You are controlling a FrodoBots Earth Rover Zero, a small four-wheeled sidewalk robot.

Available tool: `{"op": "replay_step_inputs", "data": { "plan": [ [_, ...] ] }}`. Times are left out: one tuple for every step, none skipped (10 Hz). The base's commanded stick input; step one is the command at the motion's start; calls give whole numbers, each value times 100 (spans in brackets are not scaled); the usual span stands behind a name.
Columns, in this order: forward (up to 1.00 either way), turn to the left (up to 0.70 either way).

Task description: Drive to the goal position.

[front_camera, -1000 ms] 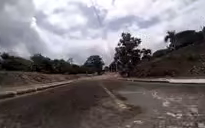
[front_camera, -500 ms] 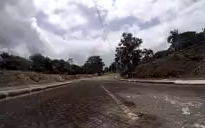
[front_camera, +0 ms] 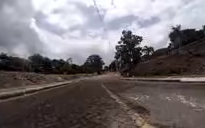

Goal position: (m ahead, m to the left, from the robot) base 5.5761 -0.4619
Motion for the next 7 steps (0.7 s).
{"op": "replay_step_inputs", "data": {
  "plan": [
    [85,0],
    [85,0],
    [85,0],
    [85,0],
    [85,0],
    [85,0],
    [85,0]
  ]
}}
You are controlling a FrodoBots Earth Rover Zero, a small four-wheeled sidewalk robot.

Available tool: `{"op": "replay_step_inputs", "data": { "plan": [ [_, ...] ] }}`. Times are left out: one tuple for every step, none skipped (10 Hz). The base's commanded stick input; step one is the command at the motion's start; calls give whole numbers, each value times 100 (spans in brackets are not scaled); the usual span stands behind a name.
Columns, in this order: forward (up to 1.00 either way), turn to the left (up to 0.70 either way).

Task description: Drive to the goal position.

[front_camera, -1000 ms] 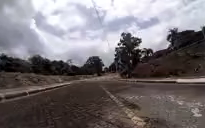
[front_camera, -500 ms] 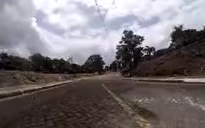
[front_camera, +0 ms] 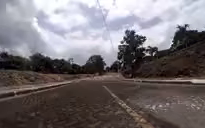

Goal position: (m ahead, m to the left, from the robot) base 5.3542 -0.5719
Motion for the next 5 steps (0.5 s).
{"op": "replay_step_inputs", "data": {
  "plan": [
    [85,0],
    [85,0],
    [85,0],
    [85,0],
    [85,0]
  ]
}}
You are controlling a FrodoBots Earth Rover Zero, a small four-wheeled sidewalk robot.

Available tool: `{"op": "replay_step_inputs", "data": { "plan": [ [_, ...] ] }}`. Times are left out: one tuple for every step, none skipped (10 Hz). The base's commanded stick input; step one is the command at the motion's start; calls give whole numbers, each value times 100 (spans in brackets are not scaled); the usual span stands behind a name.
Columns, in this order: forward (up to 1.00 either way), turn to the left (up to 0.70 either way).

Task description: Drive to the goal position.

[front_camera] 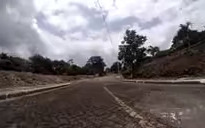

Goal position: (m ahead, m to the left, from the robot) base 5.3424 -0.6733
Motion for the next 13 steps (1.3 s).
{"op": "replay_step_inputs", "data": {
  "plan": [
    [85,0],
    [85,0],
    [85,0],
    [85,0],
    [85,0],
    [85,0],
    [85,0],
    [85,0],
    [85,0],
    [85,0],
    [85,-27],
    [85,-19],
    [85,0]
  ]
}}
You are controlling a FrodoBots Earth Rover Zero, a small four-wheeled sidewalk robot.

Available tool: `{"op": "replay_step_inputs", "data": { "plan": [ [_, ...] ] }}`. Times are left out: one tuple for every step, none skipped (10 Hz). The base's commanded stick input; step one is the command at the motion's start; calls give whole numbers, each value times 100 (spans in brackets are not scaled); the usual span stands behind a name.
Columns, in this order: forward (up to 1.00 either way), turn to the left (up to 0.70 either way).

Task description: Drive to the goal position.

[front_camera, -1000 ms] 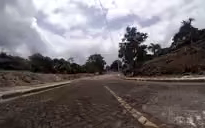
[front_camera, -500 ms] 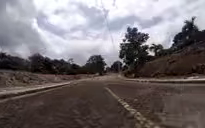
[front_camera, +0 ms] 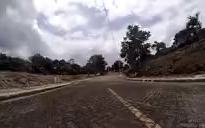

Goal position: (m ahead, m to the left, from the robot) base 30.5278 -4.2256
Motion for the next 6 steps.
{"op": "replay_step_inputs", "data": {
  "plan": [
    [85,0],
    [85,0],
    [85,0],
    [85,0],
    [85,0],
    [85,0]
  ]
}}
